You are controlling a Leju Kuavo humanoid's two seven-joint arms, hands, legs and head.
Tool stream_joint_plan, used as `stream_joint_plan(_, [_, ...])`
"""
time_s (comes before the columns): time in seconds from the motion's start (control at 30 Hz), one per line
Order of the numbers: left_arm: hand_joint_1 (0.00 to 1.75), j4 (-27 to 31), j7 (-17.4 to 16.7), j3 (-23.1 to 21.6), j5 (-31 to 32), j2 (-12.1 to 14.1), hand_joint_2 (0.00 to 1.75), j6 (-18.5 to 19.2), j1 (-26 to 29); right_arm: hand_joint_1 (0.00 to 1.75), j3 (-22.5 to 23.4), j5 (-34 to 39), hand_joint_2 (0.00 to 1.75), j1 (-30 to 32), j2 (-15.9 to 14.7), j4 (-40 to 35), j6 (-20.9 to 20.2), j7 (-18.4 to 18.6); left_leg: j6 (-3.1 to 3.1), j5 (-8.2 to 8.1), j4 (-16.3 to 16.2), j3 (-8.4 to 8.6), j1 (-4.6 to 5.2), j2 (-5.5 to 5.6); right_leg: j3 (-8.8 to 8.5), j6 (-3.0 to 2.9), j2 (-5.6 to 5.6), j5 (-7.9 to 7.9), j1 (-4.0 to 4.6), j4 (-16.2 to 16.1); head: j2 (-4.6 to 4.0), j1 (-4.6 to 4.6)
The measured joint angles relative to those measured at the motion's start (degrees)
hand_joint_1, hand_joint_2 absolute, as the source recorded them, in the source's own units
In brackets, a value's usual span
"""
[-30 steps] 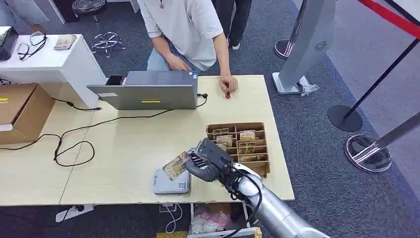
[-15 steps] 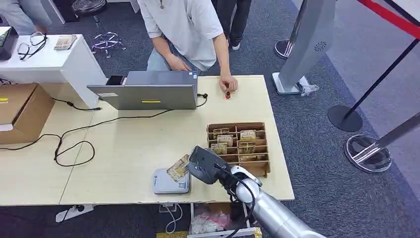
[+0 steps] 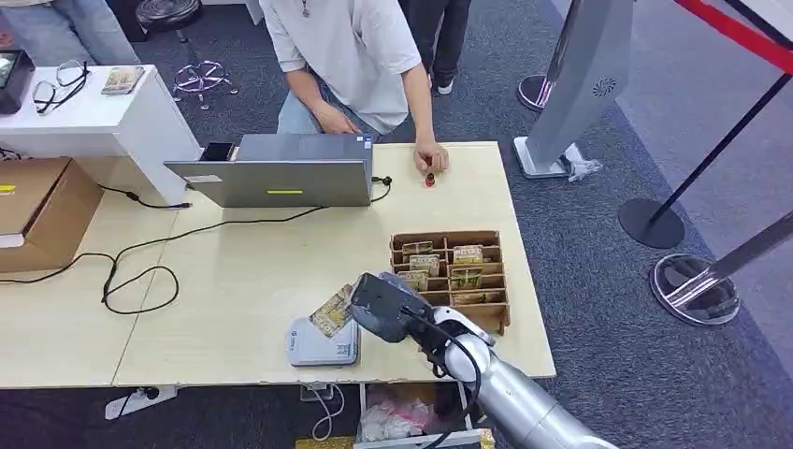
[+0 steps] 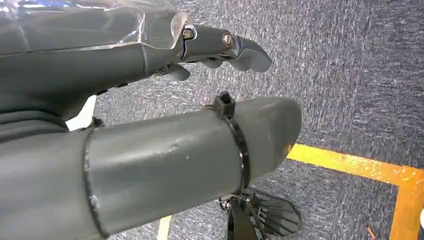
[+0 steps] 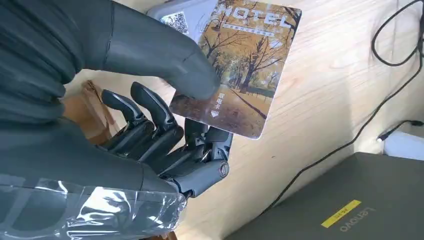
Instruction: Pass the card to the sensor for recognition and then transmit it.
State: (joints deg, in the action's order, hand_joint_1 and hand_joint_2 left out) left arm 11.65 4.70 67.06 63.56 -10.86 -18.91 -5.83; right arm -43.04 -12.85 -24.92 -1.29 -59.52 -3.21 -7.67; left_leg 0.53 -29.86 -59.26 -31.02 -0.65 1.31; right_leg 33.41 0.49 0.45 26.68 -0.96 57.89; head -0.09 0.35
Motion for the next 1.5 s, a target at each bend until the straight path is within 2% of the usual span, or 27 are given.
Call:
stream_joint_plan(0.43, [0.0, 0.0, -0.4, 0.0, 0.1, -0.5, 0.0, 0.0, -0.2, 1.75, -1.2, 1.7, 1.75, 0.3, 0.4, -3.5, -3.3, 0.2, 0.0, 0.0, 0.0, -0.01, 0.0, 0.0, 0.0, 0.0, 0.0, 0.0, 0.0, 0.0, 0.0, 0.02])
stream_joint_plan(0.8, [0.0, 0.0, -0.5, 0.0, -0.5, -0.8, 0.0, -0.7, -0.3, 1.75, -2.6, 6.7, 1.75, -0.1, 3.7, -1.5, -7.9, -0.8, 0.0, 0.0, 0.0, -0.02, -0.01, 0.01, 0.0, -0.01, -0.01, 0.0, 0.01, 0.0, 0.0, 0.02])
stream_joint_plan(1.07, [0.0, 0.0, -2.0, 0.0, -0.4, -0.5, 0.0, 0.7, -0.6, 1.75, -2.9, 10.5, 1.75, -2.3, 6.8, 3.5, -10.0, -0.7, -0.03, 0.02, 0.0, -0.01, -0.01, 0.0, 0.0, -0.02, 0.0, -0.01, 0.01, 0.0, 0.0, 0.0])
stream_joint_plan(1.3, [0.0, 0.0, -2.0, 0.0, -0.2, -0.4, 0.0, 1.1, -0.8, 1.75, -2.9, 11.1, 1.75, -3.4, 8.7, 7.6, -9.5, -0.5, -0.03, 0.02, 0.0, -0.01, -0.01, 0.0, 0.0, -0.03, 0.0, -0.02, 0.01, 0.0, 0.0, 0.02])
stream_joint_plan(1.5, [0.0, 0.0, -2.1, 0.0, 0.1, -0.4, 0.0, 1.0, -1.3, 1.75, -3.2, 9.7, 1.75, -4.3, 9.9, 11.3, -6.3, -0.2, -0.03, 0.03, 0.0, -0.01, -0.01, 0.0, 0.0, -0.04, 0.0, -0.03, 0.01, 0.0, 0.0, 0.02])
